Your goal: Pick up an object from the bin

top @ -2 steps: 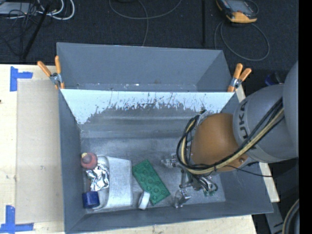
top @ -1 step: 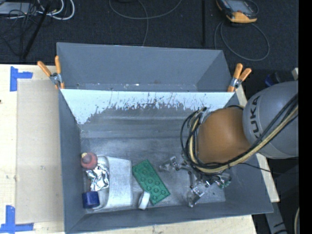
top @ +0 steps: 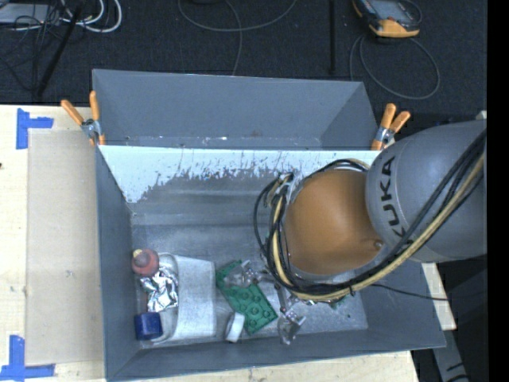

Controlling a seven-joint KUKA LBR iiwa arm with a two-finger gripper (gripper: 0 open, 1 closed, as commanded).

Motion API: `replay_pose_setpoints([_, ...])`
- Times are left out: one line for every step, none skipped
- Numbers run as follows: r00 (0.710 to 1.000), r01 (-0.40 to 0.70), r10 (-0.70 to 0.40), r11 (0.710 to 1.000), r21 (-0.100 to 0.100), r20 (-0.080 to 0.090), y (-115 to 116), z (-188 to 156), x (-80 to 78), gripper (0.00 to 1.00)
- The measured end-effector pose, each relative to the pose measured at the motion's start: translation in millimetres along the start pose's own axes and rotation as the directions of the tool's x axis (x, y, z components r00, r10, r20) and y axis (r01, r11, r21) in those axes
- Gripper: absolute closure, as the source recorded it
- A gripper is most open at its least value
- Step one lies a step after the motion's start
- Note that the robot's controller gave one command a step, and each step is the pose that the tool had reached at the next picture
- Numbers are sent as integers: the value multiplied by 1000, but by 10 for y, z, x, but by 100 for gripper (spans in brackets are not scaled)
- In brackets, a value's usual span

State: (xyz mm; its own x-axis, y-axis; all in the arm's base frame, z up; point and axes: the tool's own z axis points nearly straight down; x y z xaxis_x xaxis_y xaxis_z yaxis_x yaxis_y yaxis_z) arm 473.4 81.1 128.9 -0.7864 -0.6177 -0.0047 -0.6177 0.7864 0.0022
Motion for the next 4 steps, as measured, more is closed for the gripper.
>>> replay_pose_setpoints([997,-79,79,997,6,17,-273,557,-80,0])
replay_pose_setpoints([997,-80,80,997,7,7,-283,540,-55,100])
replay_pose_setpoints([1000,-9,9,1000,5,1,-127,-683,-9,100])
replay_pose_setpoints([1000,26,-26,1000,6,2,-136,-1393,-75,100])
